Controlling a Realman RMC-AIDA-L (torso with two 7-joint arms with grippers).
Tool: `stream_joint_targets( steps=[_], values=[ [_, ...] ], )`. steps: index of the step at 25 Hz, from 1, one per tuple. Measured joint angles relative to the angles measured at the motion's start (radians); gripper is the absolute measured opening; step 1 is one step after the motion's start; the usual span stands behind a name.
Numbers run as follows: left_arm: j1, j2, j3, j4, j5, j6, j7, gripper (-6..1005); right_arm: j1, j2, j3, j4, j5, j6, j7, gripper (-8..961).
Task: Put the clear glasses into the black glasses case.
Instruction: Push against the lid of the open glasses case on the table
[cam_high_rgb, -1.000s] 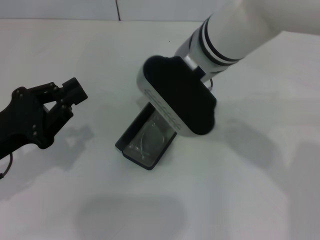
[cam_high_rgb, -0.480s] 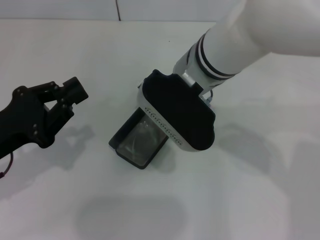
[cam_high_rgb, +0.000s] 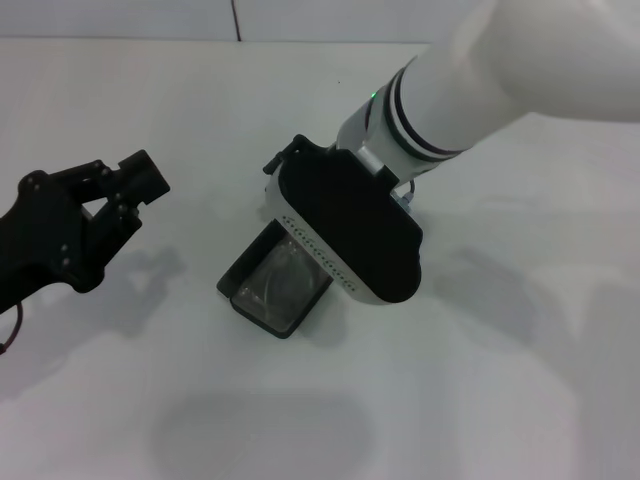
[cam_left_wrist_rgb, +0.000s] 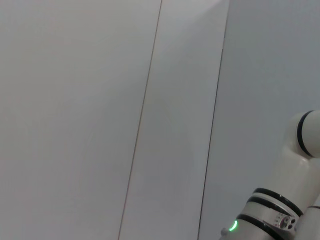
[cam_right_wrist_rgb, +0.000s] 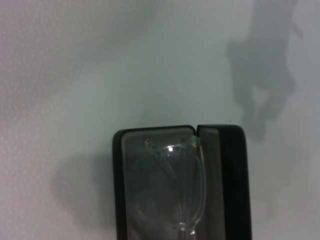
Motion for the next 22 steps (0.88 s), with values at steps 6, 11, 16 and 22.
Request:
stream_joint_targets(
  steps=[6,11,16,22],
  values=[
    [0.0,0.0,0.001,-0.001,0.001,0.0,-0.002,139,-0.015,0.001,-0.013,0.002,0.002,0.031,-0.005,656],
    [0.0,0.001,0.004,0.002,0.011,0.001,-0.002,139,-0.021,0.002,-0.024,0.016,0.003,0.061,-0.018,526],
    [0.0,0.001,0.0,0.007,0.035,0.002,-0.003,138,-0.022,0.002,-0.03,0.017,0.002,0.07,-0.019,418],
    [0.0,0.001,-0.001,0.007,0.036,0.002,-0.001,138,-0.026,0.002,-0.031,0.019,0.002,0.078,-0.019,395]
  ],
)
